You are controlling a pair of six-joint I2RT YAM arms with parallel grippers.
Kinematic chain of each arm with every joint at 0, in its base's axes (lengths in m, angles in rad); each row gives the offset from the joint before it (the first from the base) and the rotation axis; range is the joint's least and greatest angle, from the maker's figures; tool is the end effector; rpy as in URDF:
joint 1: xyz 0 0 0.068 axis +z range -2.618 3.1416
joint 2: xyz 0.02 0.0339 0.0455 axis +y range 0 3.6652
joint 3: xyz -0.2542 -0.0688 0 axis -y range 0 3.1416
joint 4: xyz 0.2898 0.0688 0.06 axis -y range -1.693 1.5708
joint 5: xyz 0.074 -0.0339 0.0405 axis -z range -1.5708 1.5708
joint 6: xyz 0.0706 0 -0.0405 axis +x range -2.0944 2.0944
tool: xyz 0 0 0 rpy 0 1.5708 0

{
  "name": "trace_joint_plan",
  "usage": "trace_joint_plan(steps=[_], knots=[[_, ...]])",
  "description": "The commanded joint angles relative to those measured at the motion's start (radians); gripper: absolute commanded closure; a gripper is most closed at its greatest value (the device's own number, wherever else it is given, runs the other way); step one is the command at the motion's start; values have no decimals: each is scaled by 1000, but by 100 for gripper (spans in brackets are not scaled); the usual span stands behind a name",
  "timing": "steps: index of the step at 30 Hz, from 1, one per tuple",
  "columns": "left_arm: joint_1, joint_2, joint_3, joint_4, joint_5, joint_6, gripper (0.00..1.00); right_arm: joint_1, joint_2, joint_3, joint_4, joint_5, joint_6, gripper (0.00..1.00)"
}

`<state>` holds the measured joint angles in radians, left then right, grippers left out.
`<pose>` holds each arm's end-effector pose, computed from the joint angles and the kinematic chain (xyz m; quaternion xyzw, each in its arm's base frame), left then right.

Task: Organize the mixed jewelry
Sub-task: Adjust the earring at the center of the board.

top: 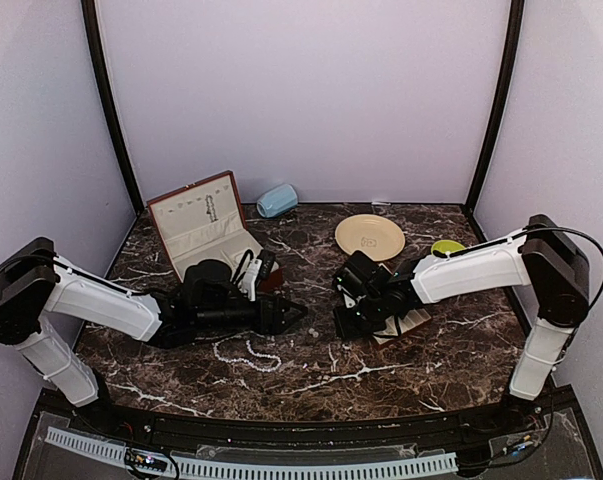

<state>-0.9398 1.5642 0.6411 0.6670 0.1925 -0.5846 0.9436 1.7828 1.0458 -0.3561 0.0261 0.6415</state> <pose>0.2131 -0.3145 0.1365 0.1970 0.7652 -0.4750 0.3874 0.2332 0.3186 0.0833 -0.1431 0.9609 0.1596 0.1751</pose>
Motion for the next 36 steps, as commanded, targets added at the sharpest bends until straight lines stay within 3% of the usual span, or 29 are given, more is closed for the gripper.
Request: trace_joint_plan(steps=[1,35,36], knots=[[4,0,27,-13,-4,9,33,6,-2,-1,29,0,1,90],[3,-18,20,-20,-12,10,33,6,19,-11,28,-9,3,95],[3,-18,20,-21,-12,8,33,6,17,-11,29,-9,3,98]])
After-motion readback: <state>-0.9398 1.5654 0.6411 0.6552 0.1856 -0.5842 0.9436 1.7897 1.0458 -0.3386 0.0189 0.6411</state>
